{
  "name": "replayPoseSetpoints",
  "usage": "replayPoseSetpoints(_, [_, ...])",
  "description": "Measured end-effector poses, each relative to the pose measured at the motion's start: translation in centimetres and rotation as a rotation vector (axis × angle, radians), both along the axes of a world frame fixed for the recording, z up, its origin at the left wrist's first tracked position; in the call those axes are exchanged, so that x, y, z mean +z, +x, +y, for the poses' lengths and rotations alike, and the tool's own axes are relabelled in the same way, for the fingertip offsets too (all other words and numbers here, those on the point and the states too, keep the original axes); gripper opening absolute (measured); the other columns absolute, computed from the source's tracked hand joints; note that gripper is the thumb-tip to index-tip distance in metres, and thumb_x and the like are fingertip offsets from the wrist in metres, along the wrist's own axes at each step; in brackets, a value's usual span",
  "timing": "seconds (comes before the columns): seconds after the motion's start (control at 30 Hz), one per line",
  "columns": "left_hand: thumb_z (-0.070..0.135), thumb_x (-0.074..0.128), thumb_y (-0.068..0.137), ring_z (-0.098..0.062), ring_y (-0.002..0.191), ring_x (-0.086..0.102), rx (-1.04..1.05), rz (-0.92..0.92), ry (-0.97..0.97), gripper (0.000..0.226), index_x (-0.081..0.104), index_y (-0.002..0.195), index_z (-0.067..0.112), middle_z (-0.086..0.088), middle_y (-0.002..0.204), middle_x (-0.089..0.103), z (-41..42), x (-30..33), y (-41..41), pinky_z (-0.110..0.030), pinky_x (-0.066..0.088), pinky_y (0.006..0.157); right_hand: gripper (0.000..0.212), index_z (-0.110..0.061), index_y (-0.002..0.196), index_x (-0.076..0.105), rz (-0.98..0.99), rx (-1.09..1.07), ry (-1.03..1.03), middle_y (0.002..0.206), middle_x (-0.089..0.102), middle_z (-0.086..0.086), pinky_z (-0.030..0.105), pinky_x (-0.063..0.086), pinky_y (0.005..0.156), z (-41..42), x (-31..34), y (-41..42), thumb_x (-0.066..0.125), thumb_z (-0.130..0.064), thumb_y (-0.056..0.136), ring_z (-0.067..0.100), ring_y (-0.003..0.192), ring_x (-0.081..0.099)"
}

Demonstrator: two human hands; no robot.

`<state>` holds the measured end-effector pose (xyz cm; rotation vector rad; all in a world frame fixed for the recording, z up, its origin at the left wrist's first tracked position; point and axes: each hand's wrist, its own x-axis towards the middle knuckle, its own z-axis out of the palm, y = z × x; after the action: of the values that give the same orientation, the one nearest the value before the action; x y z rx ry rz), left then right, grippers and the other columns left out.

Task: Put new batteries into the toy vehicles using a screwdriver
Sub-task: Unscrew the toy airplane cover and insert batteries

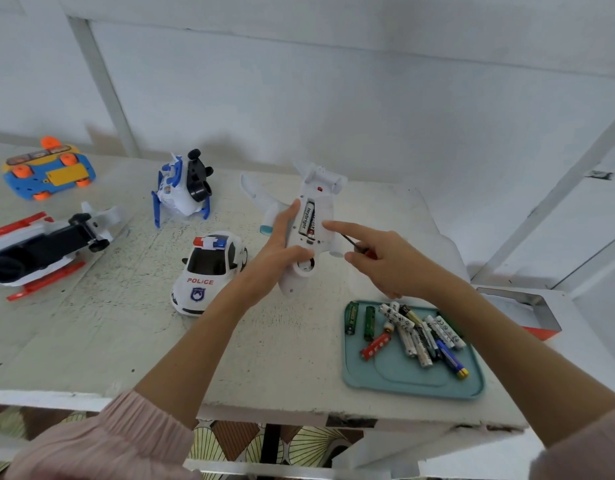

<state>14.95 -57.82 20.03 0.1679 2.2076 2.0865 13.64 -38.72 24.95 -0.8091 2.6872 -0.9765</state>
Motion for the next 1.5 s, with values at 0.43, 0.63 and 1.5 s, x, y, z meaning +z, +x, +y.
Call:
replayPoseSetpoints(0.43, [-0.006, 0.051, 0.088, -0.013, 0.114, 0.05, 0.318, 0.217, 0.053, 0.08, 0.01, 0.151, 0.021, -0.001, 0.144, 0.034, -2.1, 3.5, -1.9, -0.014, 0.049, 0.078, 0.046, -0.04, 0.129, 0.047, -0.516, 0.028, -0.305, 0.052, 0.043, -0.002, 0.023, 0.027, 0.034, 2.0, 0.6, 0.8, 0.046, -0.009, 0.095, 0.014, 0.033, 0.03])
replayPoseSetpoints(0.63, [-0.005, 0.049, 0.09, -0.001, 0.104, 0.051, 0.268, 0.182, 0.029, 0.079, 0.009, 0.15, 0.026, 0.004, 0.141, 0.033, -2.7, 3.3, -0.4, -0.009, 0.049, 0.073, 0.047, -0.04, 0.13, 0.045, -0.696, 0.08, -0.135, 0.056, 0.041, 0.001, 0.021, 0.027, 0.032, -0.8, -1.9, 1.0, 0.046, -0.009, 0.095, 0.012, 0.034, 0.033])
replayPoseSetpoints(1.5, [-0.004, 0.053, 0.089, 0.006, 0.104, 0.05, 0.183, 0.143, 0.018, 0.078, 0.014, 0.15, 0.025, 0.013, 0.13, 0.038, -1.9, 1.6, 0.4, -0.007, 0.047, 0.077, 0.02, -0.004, 0.109, 0.05, -0.65, 0.07, 0.062, 0.051, 0.054, -0.001, 0.021, 0.035, 0.038, 2.4, 2.0, 1.6, 0.054, -0.004, 0.089, 0.012, 0.039, 0.042])
